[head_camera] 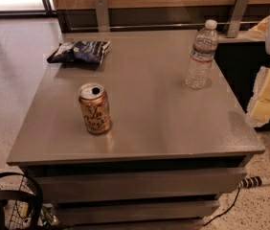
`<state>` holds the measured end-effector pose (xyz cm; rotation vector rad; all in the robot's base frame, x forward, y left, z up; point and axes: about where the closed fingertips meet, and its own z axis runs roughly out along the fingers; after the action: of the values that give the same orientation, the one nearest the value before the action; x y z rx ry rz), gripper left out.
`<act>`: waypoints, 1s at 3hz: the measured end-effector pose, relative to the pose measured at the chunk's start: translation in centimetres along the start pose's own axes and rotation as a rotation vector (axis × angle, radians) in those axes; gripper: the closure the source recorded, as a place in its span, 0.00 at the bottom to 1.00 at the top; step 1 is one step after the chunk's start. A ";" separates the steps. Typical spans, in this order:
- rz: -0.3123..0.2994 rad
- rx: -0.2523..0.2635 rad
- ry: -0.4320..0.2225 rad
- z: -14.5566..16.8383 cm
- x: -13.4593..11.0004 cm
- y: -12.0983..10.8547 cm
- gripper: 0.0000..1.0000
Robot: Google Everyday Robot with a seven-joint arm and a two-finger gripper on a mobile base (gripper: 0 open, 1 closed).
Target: Move orange can near blue chip bag
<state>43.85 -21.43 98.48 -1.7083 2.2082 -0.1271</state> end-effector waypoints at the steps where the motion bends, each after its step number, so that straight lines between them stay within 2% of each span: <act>1: 0.000 0.006 -0.006 -0.1 -0.2 -0.1 0.00; 2: 0.017 0.020 -0.092 0.2 -1.5 -0.5 0.00; 3: 0.051 0.033 -0.233 0.6 -3.9 -0.3 0.00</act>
Offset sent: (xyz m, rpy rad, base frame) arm 0.0242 0.0337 0.0028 0.2383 -0.0883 0.0150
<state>45.18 -17.71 98.83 -1.5618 2.0638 0.0460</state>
